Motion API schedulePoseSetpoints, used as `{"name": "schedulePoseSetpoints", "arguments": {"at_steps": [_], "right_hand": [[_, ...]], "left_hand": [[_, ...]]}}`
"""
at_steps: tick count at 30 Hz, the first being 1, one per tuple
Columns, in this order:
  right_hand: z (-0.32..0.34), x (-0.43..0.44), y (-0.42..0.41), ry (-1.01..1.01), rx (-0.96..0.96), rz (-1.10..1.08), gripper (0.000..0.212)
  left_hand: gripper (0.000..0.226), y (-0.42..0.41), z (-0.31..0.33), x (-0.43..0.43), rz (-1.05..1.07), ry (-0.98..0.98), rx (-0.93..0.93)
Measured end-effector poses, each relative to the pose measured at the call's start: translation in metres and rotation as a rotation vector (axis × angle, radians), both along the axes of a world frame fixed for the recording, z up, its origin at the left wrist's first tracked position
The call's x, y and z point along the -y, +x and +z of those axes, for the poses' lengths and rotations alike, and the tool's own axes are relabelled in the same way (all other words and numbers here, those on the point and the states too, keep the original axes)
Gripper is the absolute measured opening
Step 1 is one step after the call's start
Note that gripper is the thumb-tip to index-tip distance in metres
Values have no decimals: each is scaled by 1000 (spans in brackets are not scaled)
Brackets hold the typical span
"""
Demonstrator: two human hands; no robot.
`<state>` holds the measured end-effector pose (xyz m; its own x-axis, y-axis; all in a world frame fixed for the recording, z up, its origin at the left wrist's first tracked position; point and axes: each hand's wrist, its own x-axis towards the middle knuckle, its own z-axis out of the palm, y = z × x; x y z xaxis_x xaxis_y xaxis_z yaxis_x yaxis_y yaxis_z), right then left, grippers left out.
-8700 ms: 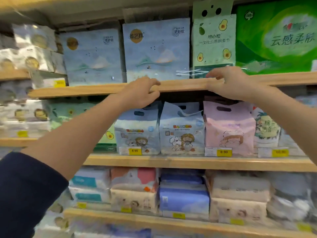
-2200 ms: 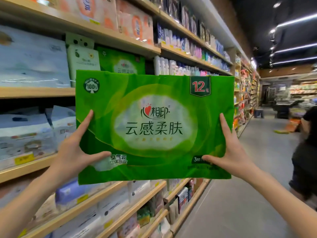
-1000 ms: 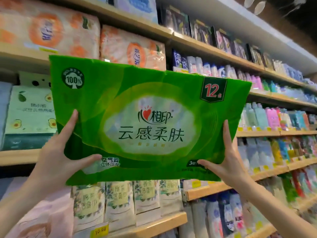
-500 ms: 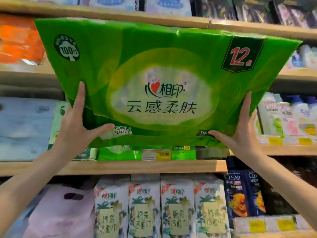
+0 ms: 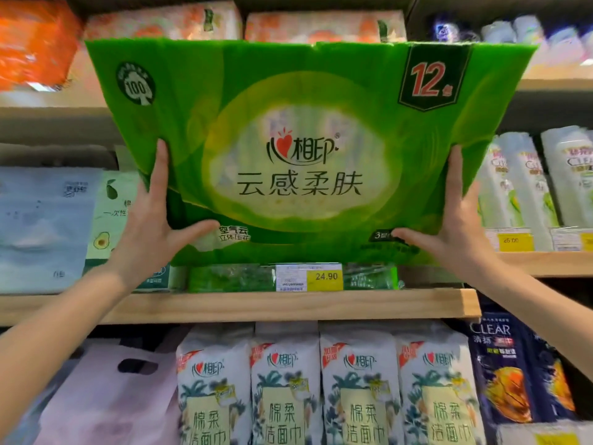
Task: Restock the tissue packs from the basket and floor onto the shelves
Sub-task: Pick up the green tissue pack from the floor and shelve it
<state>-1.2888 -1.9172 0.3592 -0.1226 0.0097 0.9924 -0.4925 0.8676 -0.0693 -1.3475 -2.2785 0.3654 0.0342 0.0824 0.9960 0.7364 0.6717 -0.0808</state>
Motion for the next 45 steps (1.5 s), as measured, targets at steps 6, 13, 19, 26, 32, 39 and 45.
{"name": "schedulePoseSetpoints", "arguments": {"at_steps": [6,13,19,26,32,39,45], "right_hand": [[-11,-3,-25,-10,89,24,125],[-15,-12,-27,19,134,182,101],[-6,-1,-22,54,-88,-207,95],[53,48,-11,171,-263,-396,100],[61,55,-26,102,-295,-467,100],[64,55,-35,100,-343,-543,95],[67,55,-39,86,-350,-555,93]], "left_hand": [[117,-17,1,5,5,-59,188],[115,-24,-13,6,-53,-37,224],[111,-17,-15,10,39,-13,269],[98,-12,-12,-11,451,68,35],[94,10,58,-28,544,64,-195],[96,-5,79,-42,653,94,-263],[91,-7,78,-42,642,102,-266]]}}
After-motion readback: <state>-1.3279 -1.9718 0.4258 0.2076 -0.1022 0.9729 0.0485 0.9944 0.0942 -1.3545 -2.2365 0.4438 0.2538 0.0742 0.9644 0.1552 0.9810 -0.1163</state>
